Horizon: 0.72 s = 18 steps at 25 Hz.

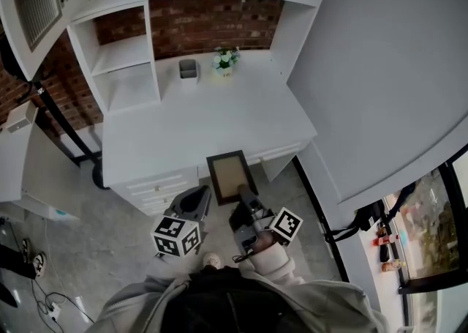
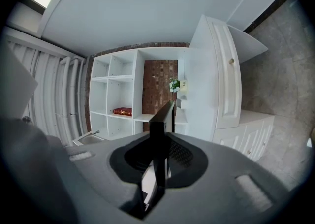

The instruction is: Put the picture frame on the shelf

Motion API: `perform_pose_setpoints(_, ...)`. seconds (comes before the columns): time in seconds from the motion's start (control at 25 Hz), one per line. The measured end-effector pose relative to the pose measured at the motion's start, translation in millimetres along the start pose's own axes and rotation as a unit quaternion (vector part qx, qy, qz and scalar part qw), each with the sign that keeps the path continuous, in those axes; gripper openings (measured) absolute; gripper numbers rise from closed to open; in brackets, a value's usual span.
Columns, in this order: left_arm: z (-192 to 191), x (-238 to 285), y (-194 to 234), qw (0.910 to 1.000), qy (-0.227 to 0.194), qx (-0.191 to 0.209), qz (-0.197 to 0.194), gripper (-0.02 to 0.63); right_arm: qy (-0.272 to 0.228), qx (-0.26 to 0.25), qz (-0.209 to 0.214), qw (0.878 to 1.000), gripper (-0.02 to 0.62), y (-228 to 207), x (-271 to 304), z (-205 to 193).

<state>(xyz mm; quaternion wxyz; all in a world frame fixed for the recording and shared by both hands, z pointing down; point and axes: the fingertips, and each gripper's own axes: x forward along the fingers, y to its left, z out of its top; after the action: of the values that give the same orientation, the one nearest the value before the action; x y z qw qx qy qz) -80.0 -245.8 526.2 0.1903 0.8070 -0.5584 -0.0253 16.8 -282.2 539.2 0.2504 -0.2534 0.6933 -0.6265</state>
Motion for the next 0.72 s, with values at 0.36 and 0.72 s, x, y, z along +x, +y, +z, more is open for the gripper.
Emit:
perform_pose_setpoints(0.36,2.5,20.9,8.6,1.0,0.001,0.002,0.009,0.005,0.008,0.002,-0.001,1.0,0.049,-4.9,14.9,14.5)
perform_pose_setpoints(0.72,-3.9,16.6,9.3,0.9997,0.007,-0.008,0.02,0.005,0.012,0.012,-0.006,1.0,0.049,-9.8,11.3,8.9)
